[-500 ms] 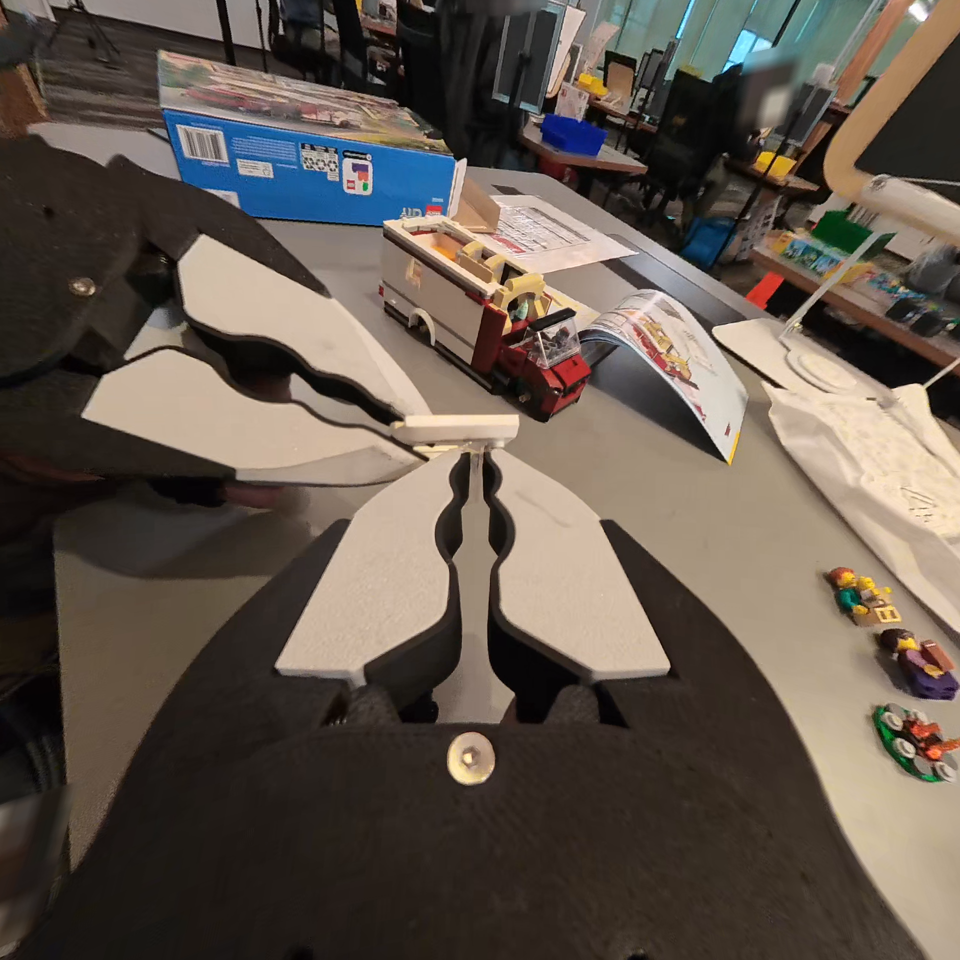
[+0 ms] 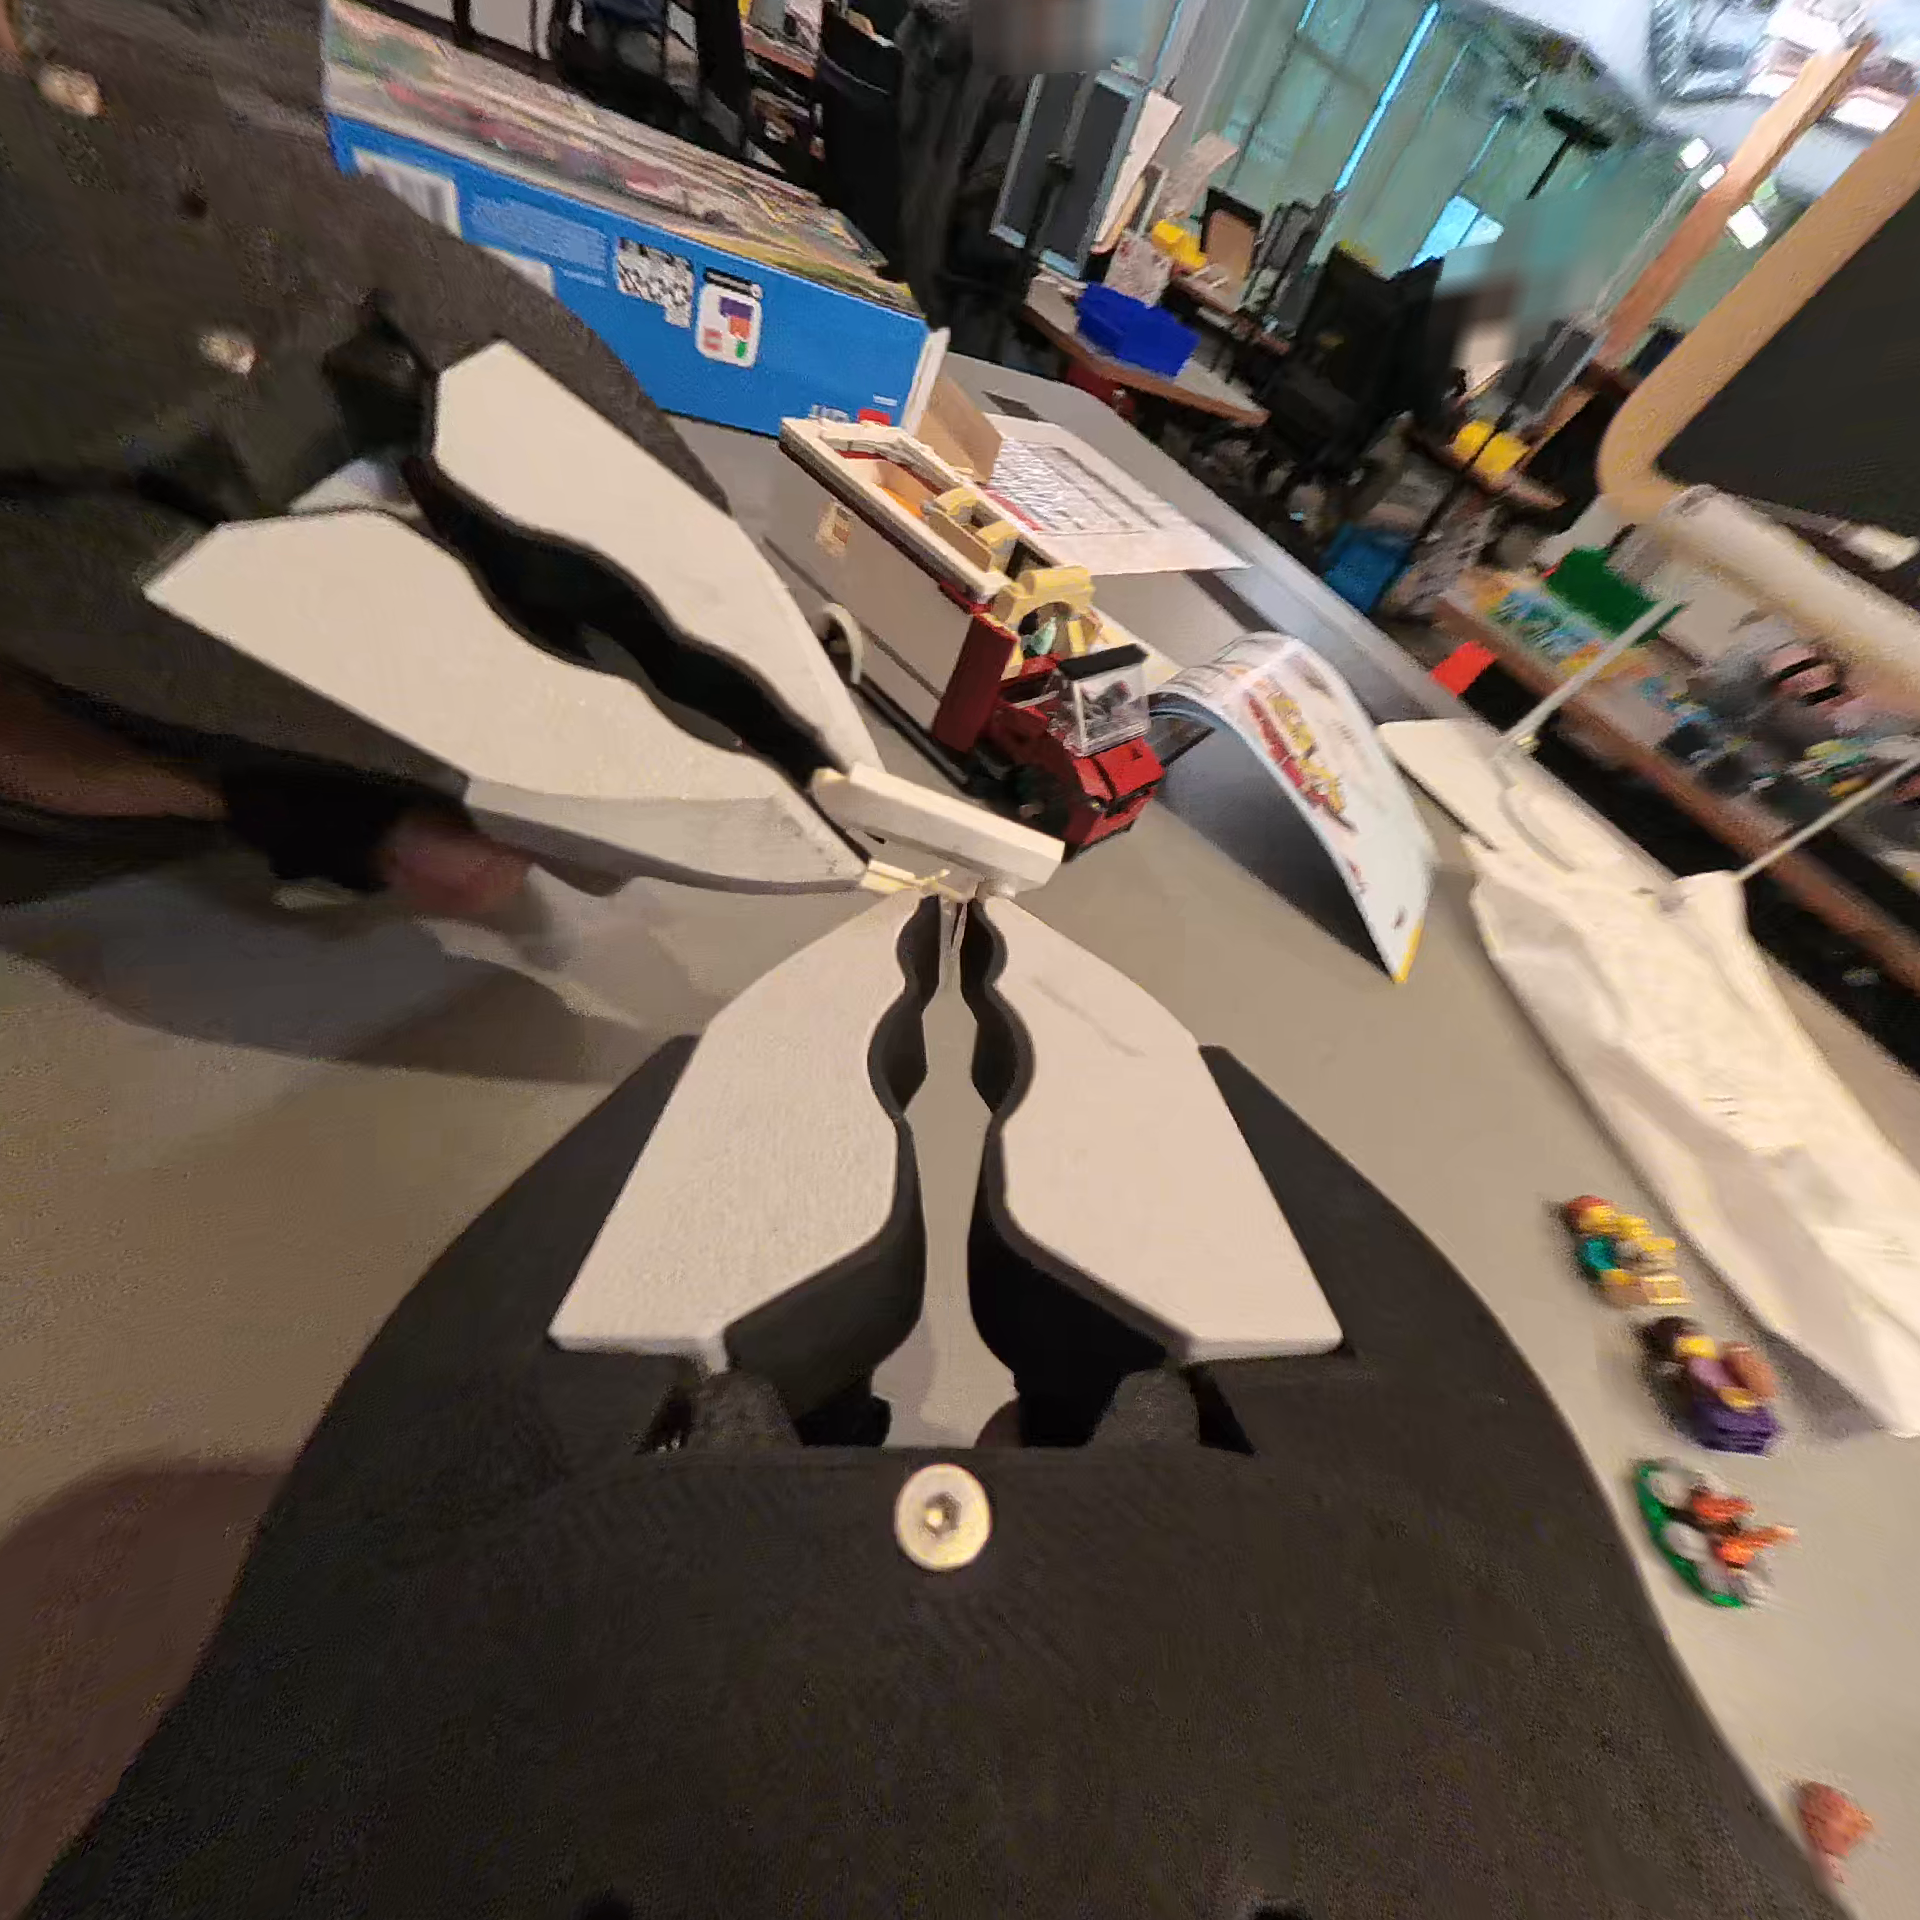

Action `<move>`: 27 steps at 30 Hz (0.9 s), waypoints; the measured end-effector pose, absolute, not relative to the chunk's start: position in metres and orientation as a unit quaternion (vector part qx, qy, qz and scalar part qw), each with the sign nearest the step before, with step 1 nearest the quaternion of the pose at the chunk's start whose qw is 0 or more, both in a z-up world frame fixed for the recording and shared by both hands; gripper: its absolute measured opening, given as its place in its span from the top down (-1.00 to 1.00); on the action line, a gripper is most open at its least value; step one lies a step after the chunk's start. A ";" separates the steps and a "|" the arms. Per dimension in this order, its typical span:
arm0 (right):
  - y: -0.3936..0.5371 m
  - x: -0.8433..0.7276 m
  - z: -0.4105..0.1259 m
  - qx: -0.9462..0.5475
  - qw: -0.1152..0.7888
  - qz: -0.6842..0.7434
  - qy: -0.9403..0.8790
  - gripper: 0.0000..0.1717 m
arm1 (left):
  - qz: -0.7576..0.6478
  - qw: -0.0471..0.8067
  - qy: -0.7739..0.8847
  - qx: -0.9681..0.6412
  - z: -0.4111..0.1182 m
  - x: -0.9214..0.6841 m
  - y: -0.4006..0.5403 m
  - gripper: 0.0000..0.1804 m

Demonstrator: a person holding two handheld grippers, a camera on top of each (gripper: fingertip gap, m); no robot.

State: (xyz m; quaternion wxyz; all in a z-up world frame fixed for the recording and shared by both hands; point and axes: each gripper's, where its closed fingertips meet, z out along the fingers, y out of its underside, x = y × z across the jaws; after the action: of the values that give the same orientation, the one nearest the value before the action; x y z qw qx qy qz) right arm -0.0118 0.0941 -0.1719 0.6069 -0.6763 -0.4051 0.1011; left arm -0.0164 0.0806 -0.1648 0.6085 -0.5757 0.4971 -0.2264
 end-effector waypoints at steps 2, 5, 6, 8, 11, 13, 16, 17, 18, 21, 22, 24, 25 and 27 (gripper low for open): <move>0.095 -0.012 -0.171 -0.665 0.616 0.056 -0.418 0.95 | -0.238 0.600 0.491 -0.585 -0.165 -0.017 0.082 0.93; 0.096 -0.012 -0.171 -0.657 0.621 0.023 -0.428 0.94 | -0.259 0.581 0.486 -0.599 -0.166 -0.018 0.083 0.93; 0.096 -0.012 -0.171 -0.655 0.622 0.018 -0.429 0.95 | -0.268 0.575 0.484 -0.603 -0.166 -0.018 0.083 0.93; 0.096 -0.012 -0.172 -0.652 0.621 0.006 -0.435 0.94 | -0.284 0.560 0.480 -0.612 -0.167 -0.019 0.084 0.93; 0.096 -0.013 -0.173 -0.648 0.621 -0.009 -0.441 0.94 | -0.299 0.546 0.474 -0.622 -0.168 -0.019 0.084 0.93; 0.097 -0.013 -0.174 -0.650 0.618 -0.012 -0.442 0.94 | -0.297 0.541 0.474 -0.627 -0.170 -0.018 0.085 0.93; 0.097 -0.012 -0.176 -0.656 0.614 -0.009 -0.439 0.94 | -0.292 0.538 0.475 -0.632 -0.172 -0.018 0.086 0.93; 0.097 -0.012 -0.176 -0.658 0.613 -0.002 -0.437 0.94 | -0.292 0.539 0.475 -0.632 -0.172 -0.017 0.086 0.93; 0.096 -0.012 -0.176 -0.658 0.613 -0.002 -0.437 0.94 | -0.290 0.540 0.474 -0.632 -0.172 -0.018 0.087 0.94; 0.096 -0.012 -0.176 -0.657 0.615 -0.011 -0.437 0.94 | -0.286 0.542 0.473 -0.634 -0.172 -0.018 0.088 0.94; 0.096 -0.012 -0.176 -0.655 0.615 -0.014 -0.438 0.94 | -0.285 0.542 0.472 -0.634 -0.172 -0.018 0.088 0.94; 0.096 -0.011 -0.174 -0.655 0.621 -0.008 -0.431 0.95 | -0.283 0.547 0.472 -0.631 -0.171 -0.018 0.088 0.94; 0.096 -0.011 -0.171 -0.658 0.625 0.008 -0.420 0.95 | -0.279 0.557 0.473 -0.623 -0.168 -0.017 0.087 0.93; 0.097 -0.011 -0.171 -0.677 0.618 0.055 -0.397 0.95 | -0.257 0.574 0.477 -0.614 -0.168 -0.016 0.087 0.93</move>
State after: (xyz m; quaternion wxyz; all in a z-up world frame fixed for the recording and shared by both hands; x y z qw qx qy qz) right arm -0.0107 0.0965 -0.1714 0.6176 -0.6769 -0.3967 0.0548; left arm -0.0164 0.0868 -0.1677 0.5737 -0.6139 0.4773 -0.2574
